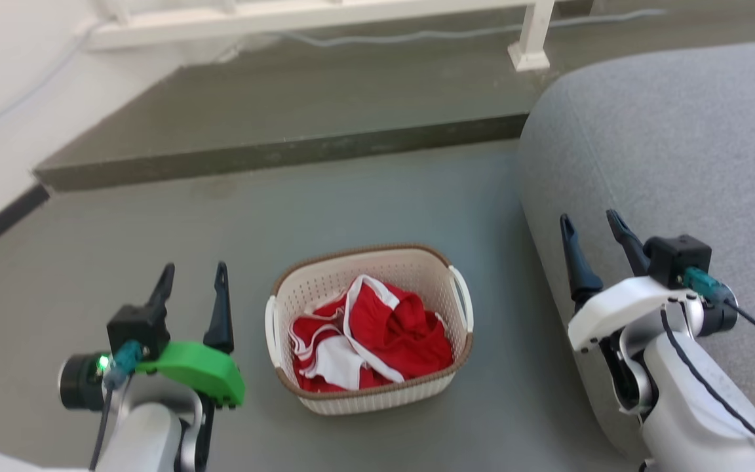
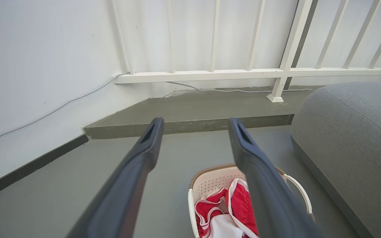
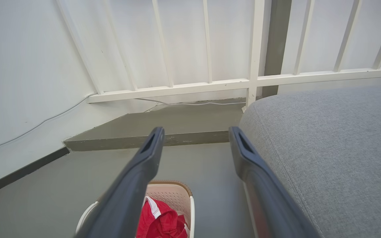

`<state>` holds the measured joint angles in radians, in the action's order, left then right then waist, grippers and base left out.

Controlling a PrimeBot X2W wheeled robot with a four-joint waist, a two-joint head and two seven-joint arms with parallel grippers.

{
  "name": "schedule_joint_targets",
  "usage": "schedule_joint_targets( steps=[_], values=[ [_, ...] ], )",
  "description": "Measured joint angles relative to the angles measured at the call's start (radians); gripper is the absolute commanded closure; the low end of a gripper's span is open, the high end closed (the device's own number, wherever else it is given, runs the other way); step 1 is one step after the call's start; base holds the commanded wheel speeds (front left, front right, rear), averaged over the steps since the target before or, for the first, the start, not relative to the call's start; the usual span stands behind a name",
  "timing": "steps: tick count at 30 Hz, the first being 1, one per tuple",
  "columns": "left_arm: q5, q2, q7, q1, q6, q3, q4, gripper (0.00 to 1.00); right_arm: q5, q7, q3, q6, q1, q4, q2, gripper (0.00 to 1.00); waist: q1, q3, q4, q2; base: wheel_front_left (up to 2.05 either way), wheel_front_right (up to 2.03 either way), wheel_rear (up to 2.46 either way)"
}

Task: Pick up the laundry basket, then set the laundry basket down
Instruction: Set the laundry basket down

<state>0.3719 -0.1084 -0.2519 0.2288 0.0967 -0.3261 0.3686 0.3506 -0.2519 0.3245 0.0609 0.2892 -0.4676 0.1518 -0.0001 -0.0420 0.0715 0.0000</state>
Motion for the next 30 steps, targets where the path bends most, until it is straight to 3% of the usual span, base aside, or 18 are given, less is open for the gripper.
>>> schedule_joint_targets(
  steps=[12,30],
  values=[
    [-0.016,0.001,0.000,-0.146,0.010,0.014,-0.111,0.00,-0.018,0.000,0.008,0.012,-0.132,0.081,0.000,0.00,0.0000,0.079,-0.004,0.0000,0.00,0.00,0.00],
    [-0.038,0.005,0.000,-0.292,0.019,0.063,-0.223,0.00,-0.035,0.000,0.002,0.035,-0.252,0.162,0.010,0.00,0.0000,0.091,-0.016,0.0000,0.00,0.00,0.00]
  ],
)
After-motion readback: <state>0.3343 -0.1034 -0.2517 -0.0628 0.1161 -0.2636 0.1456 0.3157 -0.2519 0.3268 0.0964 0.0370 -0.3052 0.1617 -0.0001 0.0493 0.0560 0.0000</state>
